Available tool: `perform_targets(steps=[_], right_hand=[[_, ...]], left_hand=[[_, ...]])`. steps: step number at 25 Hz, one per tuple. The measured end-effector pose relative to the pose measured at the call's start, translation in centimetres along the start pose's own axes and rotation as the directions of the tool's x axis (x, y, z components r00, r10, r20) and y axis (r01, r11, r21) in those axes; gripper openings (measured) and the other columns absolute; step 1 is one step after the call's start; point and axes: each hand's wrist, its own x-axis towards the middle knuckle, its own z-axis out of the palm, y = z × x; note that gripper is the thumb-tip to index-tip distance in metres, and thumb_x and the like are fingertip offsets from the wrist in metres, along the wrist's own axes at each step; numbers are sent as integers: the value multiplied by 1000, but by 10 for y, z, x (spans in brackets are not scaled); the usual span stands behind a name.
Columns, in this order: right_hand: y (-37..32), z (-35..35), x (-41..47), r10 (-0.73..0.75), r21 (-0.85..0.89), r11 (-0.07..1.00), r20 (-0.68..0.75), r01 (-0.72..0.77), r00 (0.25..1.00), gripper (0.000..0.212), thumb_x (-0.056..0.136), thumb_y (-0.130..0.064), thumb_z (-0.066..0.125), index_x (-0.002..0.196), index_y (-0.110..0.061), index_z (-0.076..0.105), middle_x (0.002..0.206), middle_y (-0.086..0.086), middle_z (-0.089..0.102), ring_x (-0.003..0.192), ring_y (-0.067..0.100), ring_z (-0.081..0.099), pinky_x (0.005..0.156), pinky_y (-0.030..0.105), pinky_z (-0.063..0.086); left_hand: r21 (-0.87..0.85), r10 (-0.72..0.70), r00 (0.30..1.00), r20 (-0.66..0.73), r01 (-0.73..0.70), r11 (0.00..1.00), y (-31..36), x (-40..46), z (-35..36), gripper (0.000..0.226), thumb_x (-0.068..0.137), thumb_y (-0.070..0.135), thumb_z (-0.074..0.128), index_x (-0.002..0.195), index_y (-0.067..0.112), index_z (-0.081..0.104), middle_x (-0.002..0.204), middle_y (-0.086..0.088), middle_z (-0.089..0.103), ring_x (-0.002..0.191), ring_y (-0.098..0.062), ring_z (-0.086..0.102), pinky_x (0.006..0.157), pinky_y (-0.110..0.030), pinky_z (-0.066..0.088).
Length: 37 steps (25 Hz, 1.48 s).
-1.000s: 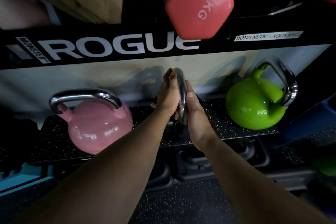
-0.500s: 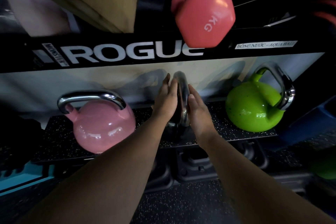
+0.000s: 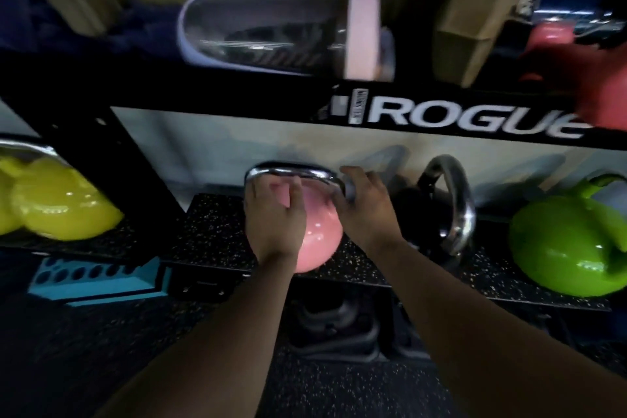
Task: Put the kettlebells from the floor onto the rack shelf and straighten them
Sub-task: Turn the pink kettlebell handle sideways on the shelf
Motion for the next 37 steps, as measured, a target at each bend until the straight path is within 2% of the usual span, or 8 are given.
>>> perform_targets(steps=[8, 11, 14, 19, 24, 28, 32, 37], right_hand=[[-24, 46, 15, 163, 73, 984, -51, -160, 985, 62, 86, -58, 59, 129, -16, 46, 128, 13, 54, 116, 33, 54, 96, 43, 47], [-29, 54, 10, 189, 81, 980, -136, -179, 973, 61, 85, -57, 62, 123, -11, 50, 121, 15, 57, 109, 35, 57, 89, 38, 48], [-36, 65, -2, 238, 79, 970, -148, -229, 960, 58, 85, -58, 61, 117, -11, 50, 117, 16, 56, 107, 38, 53, 92, 46, 47], [-47, 63, -6, 279, 328, 914, -77, -240, 957, 31, 90, -49, 61, 111, -25, 57, 103, -7, 68, 100, 17, 63, 84, 33, 49], [-54, 85, -33, 250, 362, 912, -119, -192, 961, 27, 95, -40, 56, 121, -34, 51, 107, -8, 68, 98, 11, 64, 77, 29, 50], [-46, 80, -26, 237, 387, 893, 24, -228, 971, 52, 89, -13, 62, 130, -39, 45, 115, -8, 66, 106, 14, 63, 85, 30, 51], [-58, 101, -29, 238, 569, 786, 82, -242, 968, 58, 89, -24, 59, 137, -51, 41, 125, -16, 63, 119, 10, 56, 104, 39, 44], [-66, 106, -21, 251, 713, 649, 129, -266, 959, 42, 101, -50, 36, 142, -52, 35, 135, -26, 53, 122, -9, 49, 97, 11, 41]], left_hand=[[-63, -327, 887, 325, 366, 929, -17, 32, -11, 95, 84, 74, 46, 153, 18, 16, 157, -12, 21, 124, -38, 53, 82, -34, 44], [-112, -286, 869, 405, 357, 927, -19, 44, -6, 95, 88, 70, 44, 156, 19, 3, 164, -11, 11, 133, -36, 47, 91, -35, 46], [-223, -144, 830, 539, 306, 926, -38, 75, -7, 87, 93, 59, 48, 156, 17, 6, 156, -9, 33, 136, -26, 44, 100, -31, 39], [-337, -136, 873, 468, 319, 886, -39, 62, -5, 63, 97, 53, 46, 151, 26, 26, 145, 3, 48, 130, -19, 48, 103, -31, 38], [-194, -108, 753, 649, 301, 934, -25, 90, -4, 61, 102, 52, 29, 156, 31, 10, 164, -2, 21, 144, -21, 33, 111, -38, 34], [-244, -38, 753, 657, 259, 935, -23, 77, -5, 49, 100, 58, 34, 144, 39, 25, 109, 19, 58, 80, 20, 59, 70, -10, 44], [-256, -38, 716, 697, 298, 920, -28, 89, 4, 62, 100, 55, 31, 155, 37, 8, 153, -3, 41, 133, -21, 49, 111, -40, 38], [-341, 38, 668, 743, 328, 881, -39, 100, 7, 59, 103, 51, 25, 156, 31, 11, 165, 4, 17, 149, -12, 21, 123, -40, 18]])
